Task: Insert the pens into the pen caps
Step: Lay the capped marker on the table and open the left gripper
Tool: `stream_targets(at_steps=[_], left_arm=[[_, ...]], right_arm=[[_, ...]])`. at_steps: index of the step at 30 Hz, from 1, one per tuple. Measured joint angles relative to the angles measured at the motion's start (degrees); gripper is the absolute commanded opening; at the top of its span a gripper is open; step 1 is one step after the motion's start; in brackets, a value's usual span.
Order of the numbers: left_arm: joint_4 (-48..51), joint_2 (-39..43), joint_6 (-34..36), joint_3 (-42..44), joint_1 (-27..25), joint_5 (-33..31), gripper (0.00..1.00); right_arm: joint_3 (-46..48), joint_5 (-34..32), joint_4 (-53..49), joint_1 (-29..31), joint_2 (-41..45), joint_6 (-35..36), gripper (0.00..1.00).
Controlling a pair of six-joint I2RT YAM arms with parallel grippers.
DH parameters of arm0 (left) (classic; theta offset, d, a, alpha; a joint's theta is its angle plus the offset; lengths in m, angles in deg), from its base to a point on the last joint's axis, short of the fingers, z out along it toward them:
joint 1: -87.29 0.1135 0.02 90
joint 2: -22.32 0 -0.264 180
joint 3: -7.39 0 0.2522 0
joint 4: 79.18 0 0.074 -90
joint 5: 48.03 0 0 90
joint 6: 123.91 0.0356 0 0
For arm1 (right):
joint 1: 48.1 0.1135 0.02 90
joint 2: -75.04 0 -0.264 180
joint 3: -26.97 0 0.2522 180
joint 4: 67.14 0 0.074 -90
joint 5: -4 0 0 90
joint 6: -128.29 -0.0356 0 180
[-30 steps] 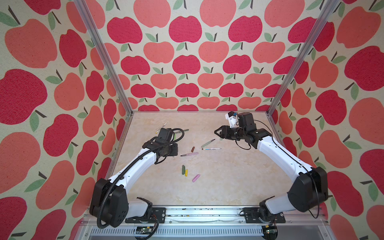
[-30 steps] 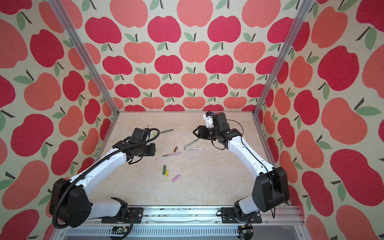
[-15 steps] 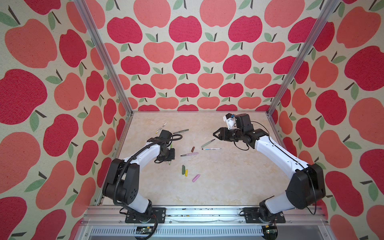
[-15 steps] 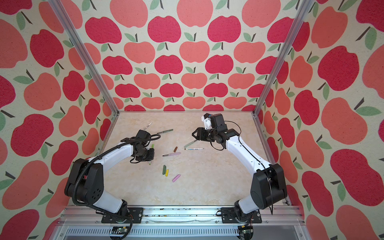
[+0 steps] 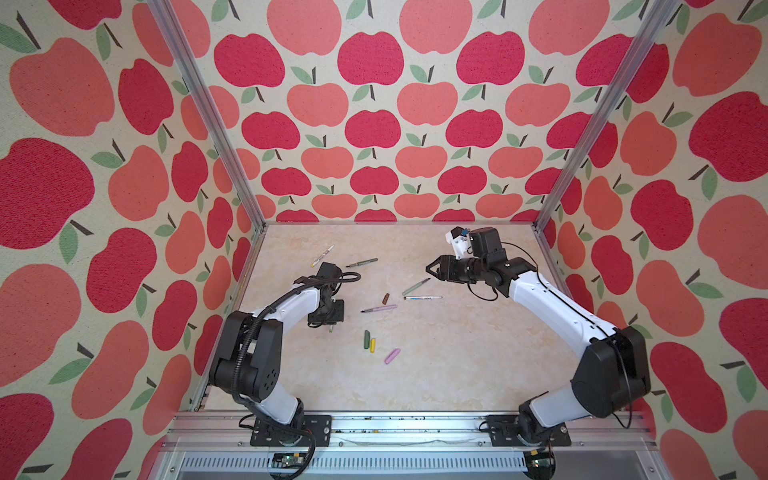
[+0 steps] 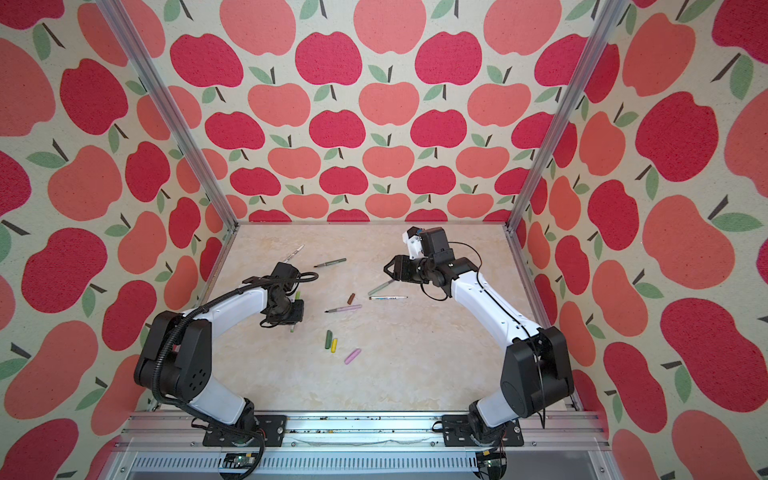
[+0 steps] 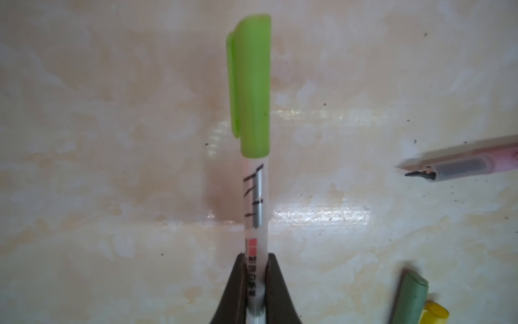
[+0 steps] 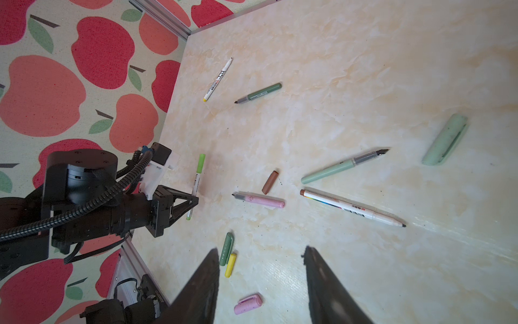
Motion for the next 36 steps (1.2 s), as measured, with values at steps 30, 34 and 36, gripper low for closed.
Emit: stream_targets(at_steps=[30, 34, 36], left_arm=[[0.31, -3.87, 0.76, 0.13, 1.77, -1.38, 0.25], [0.31, -3.87, 0.76, 0.13, 1.77, -1.40, 0.27], [0.31, -3.87, 0.76, 0.13, 1.77, -1.40, 0.29]], right_arm=[[2.91, 0.02, 0.85, -0.87, 1.14, 0.00, 0.51], [2.93, 0.02, 0.85, -0.87, 1.22, 0.00, 0.51], [2.93, 0.02, 0.85, -0.87, 1.29, 0.00, 0.51]])
